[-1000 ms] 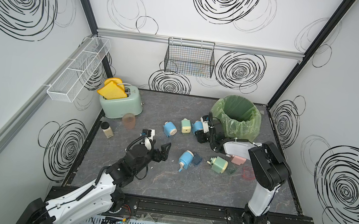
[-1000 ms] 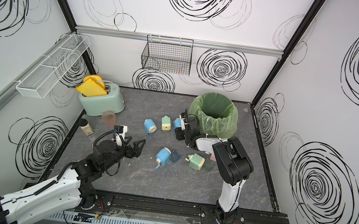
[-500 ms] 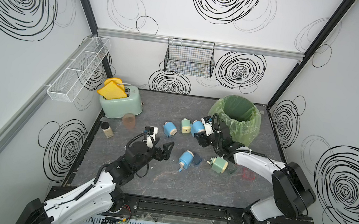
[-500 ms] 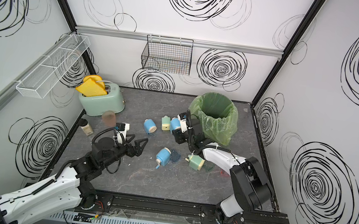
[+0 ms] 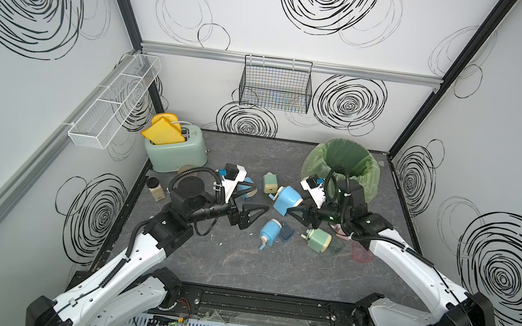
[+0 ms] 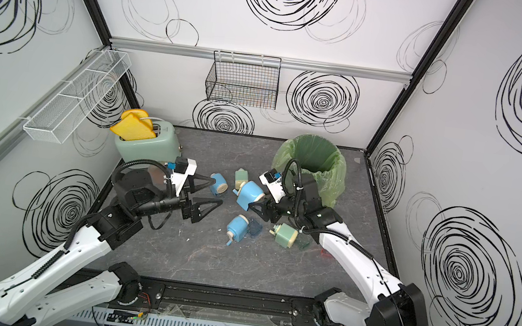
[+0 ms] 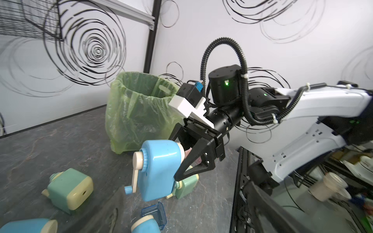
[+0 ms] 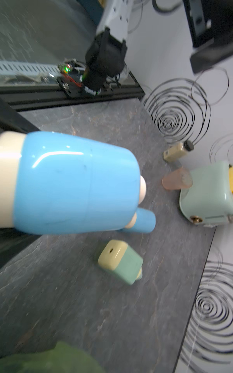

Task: Take out the pencil sharpener tray and clean the shavings
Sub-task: Pick up the pencil sharpener from the center of the board.

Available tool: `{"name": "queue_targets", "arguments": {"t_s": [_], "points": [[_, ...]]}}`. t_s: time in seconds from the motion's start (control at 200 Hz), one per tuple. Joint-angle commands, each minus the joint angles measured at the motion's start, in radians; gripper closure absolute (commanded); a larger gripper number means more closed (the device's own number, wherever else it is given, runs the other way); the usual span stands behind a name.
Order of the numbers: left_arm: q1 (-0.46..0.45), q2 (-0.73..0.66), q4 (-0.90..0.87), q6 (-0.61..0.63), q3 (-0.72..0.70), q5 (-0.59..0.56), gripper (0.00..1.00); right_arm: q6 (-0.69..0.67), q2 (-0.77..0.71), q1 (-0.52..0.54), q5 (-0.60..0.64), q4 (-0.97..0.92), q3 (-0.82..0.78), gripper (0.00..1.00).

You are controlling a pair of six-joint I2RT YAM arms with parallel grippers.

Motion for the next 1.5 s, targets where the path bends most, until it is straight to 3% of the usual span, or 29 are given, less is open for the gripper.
{"name": "queue_targets", "arguments": {"t_s": [0.0,0.105,0.205,0.375,0.53,0.86,1.151,1.306,1.496], "points": [[0.023,0.027,-0.1,0.127,0.054,0.219,0.02,-0.105,-0.049,-0.003,-0.25,-0.077,-0.006,0.64],[0.023,0.031,-0.066,0.117,0.042,0.298,0.02,-0.129,-0.072,0.007,-0.355,-0.094,-0.003,0.65],[0.023,0.034,-0.106,0.162,0.049,0.321,0.02,-0.158,-0.093,0.033,-0.38,-0.114,0.003,0.65],[0.011,0.063,-0.081,0.138,0.044,0.387,0.0,-0.181,-0.095,0.073,-0.362,-0.147,0.023,0.66],[-0.014,0.075,-0.083,0.14,0.042,0.404,0.0,-0.155,-0.113,0.11,-0.29,-0.114,0.037,0.67],[-0.069,0.082,-0.136,0.183,0.038,0.425,0.02,-0.129,-0.098,0.149,-0.282,-0.095,0.096,0.67],[-0.074,0.108,-0.119,0.17,0.036,0.454,0.14,-0.115,-0.112,0.158,-0.335,-0.089,0.135,0.67],[-0.077,0.118,-0.105,0.157,0.036,0.482,0.27,-0.096,-0.118,0.165,-0.331,-0.053,0.133,0.67],[-0.088,0.12,-0.107,0.161,0.033,0.499,0.16,-0.078,-0.123,0.171,-0.348,-0.011,0.138,0.67]]}}
